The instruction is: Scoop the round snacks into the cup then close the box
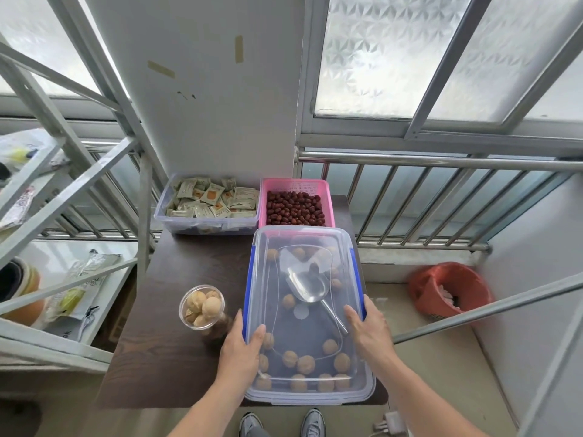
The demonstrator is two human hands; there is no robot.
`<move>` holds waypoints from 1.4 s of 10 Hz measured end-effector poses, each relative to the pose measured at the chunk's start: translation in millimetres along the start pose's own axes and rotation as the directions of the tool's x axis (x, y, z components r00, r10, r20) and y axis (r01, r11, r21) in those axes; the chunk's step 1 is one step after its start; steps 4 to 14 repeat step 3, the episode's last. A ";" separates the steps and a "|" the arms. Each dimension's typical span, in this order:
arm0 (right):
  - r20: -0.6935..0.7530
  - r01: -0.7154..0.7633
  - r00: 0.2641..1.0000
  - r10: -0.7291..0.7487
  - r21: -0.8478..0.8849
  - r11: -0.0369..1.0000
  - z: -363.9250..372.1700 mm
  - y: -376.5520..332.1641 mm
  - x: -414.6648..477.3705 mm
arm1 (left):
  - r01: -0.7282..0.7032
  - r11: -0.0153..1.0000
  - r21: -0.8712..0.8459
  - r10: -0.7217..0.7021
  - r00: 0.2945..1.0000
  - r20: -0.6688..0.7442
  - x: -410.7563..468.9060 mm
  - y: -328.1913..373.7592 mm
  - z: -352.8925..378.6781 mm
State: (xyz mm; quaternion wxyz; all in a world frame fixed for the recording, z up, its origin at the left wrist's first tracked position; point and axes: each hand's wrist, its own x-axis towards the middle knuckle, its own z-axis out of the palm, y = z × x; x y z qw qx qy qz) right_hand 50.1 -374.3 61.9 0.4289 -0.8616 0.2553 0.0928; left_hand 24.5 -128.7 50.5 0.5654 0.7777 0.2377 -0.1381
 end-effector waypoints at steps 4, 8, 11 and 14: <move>-0.159 0.100 0.983 -0.090 0.061 0.993 -45.8 -22.6 -15.5 | -0.029 0.998 -0.064 0.024 0.996 -0.082 -19.1 -27.0 -27.0; -0.159 0.100 0.983 -0.090 0.061 0.993 -45.8 -22.6 -15.5 | -0.029 0.998 -0.064 0.024 0.996 -0.082 -19.1 -27.0 -27.0; -0.159 0.100 0.983 -0.090 0.061 0.993 -45.8 -22.6 -15.5 | -0.029 0.998 -0.064 0.024 0.996 -0.082 -19.1 -27.0 -27.0; -0.159 0.100 0.983 -0.090 0.061 0.993 -45.8 -22.6 -15.5 | -0.029 0.998 -0.064 0.024 0.996 -0.082 -19.1 -27.0 -27.0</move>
